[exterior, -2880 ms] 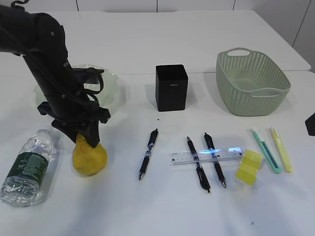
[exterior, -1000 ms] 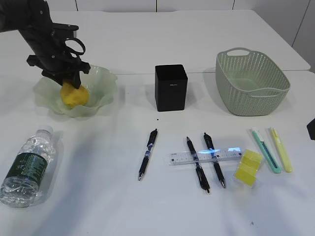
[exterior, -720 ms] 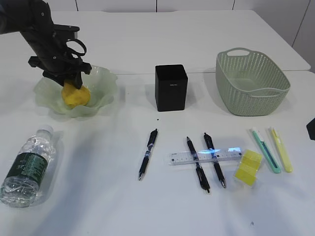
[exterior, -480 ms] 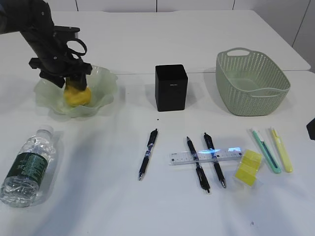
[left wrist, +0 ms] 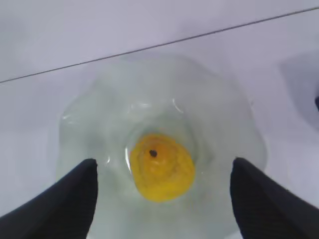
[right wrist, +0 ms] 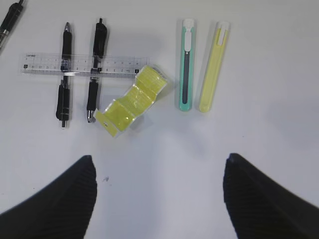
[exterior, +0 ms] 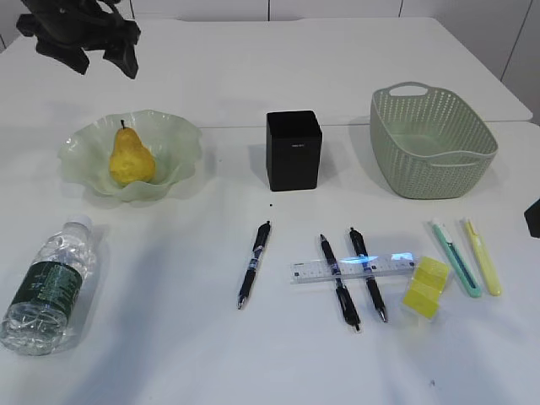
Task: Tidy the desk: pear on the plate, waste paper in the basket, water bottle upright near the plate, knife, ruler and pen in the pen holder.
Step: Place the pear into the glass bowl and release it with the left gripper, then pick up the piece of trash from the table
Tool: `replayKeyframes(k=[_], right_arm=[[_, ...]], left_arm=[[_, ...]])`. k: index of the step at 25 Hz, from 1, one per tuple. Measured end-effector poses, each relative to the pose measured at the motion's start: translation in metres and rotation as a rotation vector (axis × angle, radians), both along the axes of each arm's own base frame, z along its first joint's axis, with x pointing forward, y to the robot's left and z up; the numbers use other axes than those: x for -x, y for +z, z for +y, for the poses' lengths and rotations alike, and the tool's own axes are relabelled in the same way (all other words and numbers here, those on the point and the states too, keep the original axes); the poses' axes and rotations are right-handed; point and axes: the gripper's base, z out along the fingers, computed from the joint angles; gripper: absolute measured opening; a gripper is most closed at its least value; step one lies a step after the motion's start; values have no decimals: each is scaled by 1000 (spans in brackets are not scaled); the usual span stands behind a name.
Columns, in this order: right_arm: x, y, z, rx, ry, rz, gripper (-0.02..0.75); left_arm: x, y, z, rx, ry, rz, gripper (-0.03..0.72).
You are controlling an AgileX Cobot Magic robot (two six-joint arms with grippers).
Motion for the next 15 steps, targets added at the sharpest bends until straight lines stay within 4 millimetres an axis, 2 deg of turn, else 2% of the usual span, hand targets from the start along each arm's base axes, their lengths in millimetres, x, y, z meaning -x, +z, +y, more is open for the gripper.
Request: replayKeyframes(k=[7, 15], right_arm=[[0, 0, 0, 0, 0, -2, 586], [0, 0, 0, 0, 0, 1, 585]], left_arm=[[29, 29, 5, -21, -5, 117, 588], [58, 57, 12, -43, -1, 103, 544]])
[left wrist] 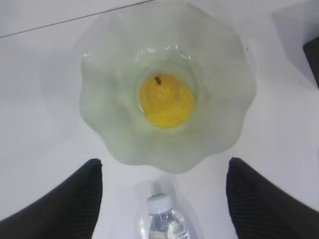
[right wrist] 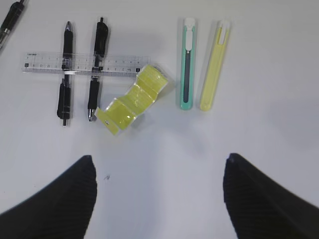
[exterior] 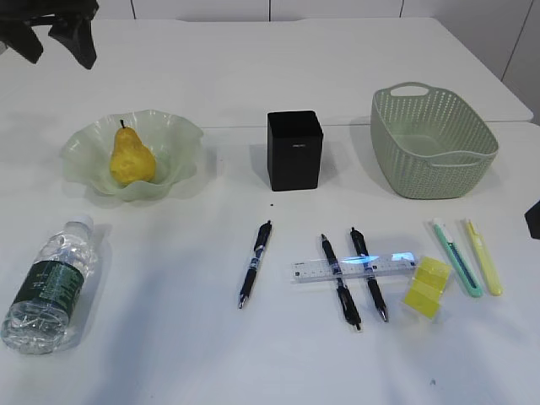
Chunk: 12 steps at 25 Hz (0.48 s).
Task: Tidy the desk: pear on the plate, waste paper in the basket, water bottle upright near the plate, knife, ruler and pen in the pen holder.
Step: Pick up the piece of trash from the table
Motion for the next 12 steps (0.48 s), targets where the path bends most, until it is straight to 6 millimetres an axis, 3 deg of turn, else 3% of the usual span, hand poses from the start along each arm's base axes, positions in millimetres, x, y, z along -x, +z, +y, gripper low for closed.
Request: replayKeyframes(k=[5, 12], right_arm=[[1, -1, 0, 3, 2, 13, 586], [2, -1, 0, 32, 49, 26, 585]], left_arm=[[26, -18, 5, -34, -20, 102, 541], [90, -52, 16, -65, -39, 250, 540]])
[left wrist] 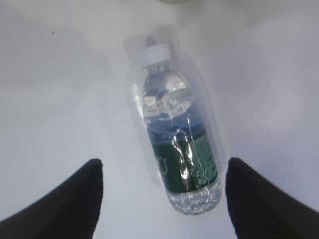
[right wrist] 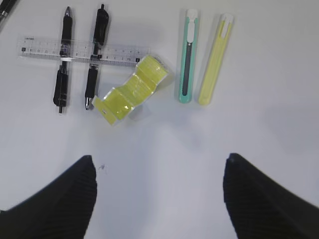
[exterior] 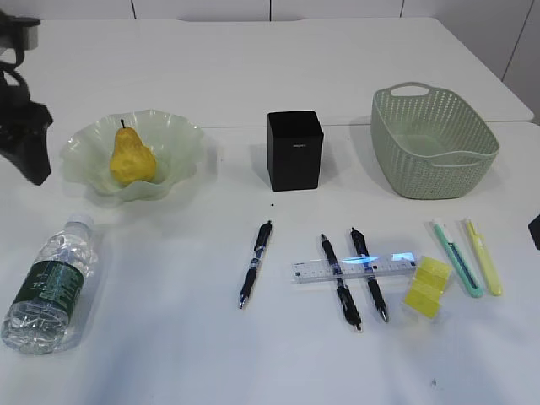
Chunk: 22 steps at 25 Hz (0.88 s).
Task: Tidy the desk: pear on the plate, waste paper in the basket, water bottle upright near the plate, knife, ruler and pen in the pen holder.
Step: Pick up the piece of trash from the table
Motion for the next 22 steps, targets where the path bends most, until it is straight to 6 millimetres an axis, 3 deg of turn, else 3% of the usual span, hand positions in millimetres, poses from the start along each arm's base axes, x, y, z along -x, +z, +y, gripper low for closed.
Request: replayKeyframes(k=[4, 9, 15, 22], right_arm=[[-5, -5, 2, 14, 50, 53, 586], [-29, -12, 13, -18, 137, 162, 585], [-69, -23, 42, 57, 309, 267, 585], [-101, -60, 65, 139, 389, 394, 585]], left_arm=[[35, -13, 3, 35, 7, -15, 540], [66, -29, 1, 136, 45, -21, 538], [79, -47, 1, 148, 60, 31, 538], [78, -47, 1, 149, 61, 22, 538]])
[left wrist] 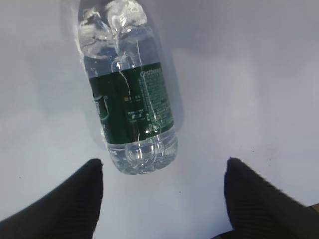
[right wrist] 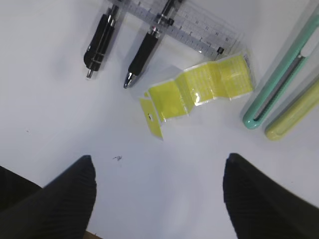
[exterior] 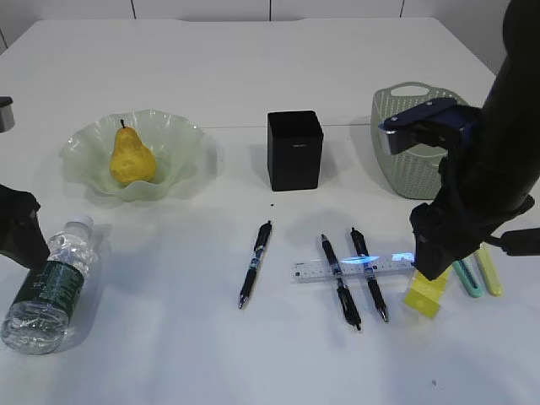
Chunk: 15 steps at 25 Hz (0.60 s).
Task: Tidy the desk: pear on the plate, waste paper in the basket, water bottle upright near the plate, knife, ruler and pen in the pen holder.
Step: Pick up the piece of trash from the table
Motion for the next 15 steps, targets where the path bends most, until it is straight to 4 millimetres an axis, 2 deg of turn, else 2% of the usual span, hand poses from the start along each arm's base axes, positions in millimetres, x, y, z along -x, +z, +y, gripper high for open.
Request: replayKeyframes(k=[8, 15], right_arm=[[-13, -29, 4, 21, 34, 49, 491], [-17, -46, 8, 17, 61, 96, 480]], left_arm=[[-2, 0, 0, 4, 4, -23, 538], [-3, 1, 0, 5, 6, -37, 538]])
